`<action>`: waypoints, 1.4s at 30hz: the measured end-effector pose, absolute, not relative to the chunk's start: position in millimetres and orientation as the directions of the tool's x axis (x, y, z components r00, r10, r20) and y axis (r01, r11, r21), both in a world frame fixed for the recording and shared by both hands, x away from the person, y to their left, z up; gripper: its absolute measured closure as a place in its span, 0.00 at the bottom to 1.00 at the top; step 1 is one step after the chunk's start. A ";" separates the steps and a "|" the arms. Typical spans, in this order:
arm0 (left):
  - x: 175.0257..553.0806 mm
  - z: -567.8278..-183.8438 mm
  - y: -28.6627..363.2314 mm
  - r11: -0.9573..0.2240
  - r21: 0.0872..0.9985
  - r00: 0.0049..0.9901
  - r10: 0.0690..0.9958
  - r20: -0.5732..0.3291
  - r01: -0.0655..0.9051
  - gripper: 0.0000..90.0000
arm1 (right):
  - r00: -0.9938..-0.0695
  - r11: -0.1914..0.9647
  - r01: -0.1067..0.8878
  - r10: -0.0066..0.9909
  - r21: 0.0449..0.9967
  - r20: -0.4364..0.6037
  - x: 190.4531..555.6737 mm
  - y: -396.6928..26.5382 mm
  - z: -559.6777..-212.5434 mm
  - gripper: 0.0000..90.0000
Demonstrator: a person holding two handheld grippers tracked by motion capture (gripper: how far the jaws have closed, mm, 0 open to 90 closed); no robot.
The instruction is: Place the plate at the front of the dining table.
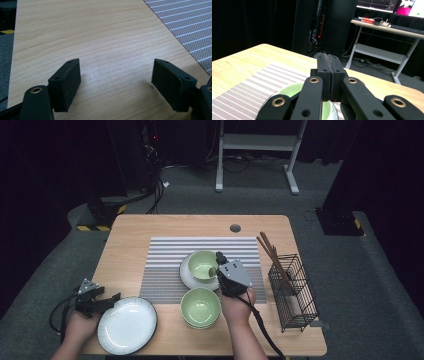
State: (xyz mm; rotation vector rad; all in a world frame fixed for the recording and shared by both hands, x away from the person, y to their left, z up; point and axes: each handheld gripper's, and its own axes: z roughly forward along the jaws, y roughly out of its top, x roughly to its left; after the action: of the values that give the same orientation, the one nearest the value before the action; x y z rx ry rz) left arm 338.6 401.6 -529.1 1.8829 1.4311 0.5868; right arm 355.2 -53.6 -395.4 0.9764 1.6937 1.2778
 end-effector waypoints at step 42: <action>338.6 -529.2 401.6 -0.154 0.750 0.290 0.955 -0.053 0.643 0.26 | -0.359 0.174 0.208 0.929 0.963 -0.091 351.9 -79.9 -421.5 0.97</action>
State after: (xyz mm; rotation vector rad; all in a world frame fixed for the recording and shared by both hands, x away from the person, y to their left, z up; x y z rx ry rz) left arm 338.6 401.6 -529.2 1.8823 1.4309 0.5868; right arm 351.9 -79.9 -421.5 1.0882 1.7121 1.2339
